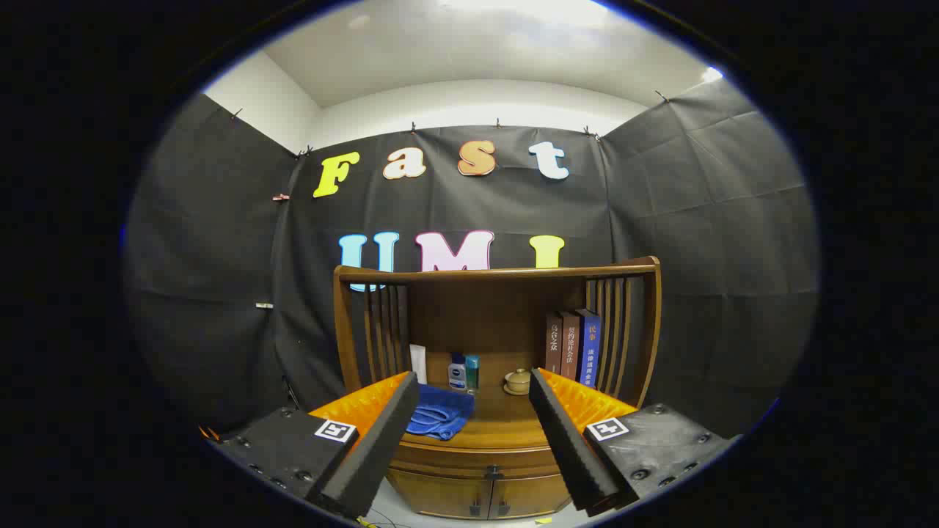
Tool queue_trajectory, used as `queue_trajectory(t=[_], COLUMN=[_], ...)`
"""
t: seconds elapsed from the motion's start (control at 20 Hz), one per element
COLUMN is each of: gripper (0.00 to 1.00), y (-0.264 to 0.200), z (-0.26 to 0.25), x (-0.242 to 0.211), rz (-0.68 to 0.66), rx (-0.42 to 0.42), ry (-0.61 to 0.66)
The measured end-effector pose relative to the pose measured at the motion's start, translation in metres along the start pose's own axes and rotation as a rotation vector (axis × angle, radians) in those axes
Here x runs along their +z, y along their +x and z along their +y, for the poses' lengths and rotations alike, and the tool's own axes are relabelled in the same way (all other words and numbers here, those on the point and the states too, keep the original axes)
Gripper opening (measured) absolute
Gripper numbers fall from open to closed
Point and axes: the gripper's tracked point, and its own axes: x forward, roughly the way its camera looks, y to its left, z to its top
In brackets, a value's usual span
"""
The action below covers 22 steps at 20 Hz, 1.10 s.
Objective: Pull open the drawer, take out the items inside it, and place them on the countertop above the cabinet.
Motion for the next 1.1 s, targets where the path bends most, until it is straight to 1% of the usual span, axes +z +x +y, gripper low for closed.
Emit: queue_trajectory(t=[0.35,0.9,1.1], gripper=[0.98,0.98,0.98], y=[0.002,0.008,0.012], z=[-0.003,-0.009,-0.011], x=[-0.001,0.007,0.000], rz=[0.005,-0.008,-0.002], rx=[-0.003,-0.010,-0.010], ry=[-0.022,-0.019,-0.020])
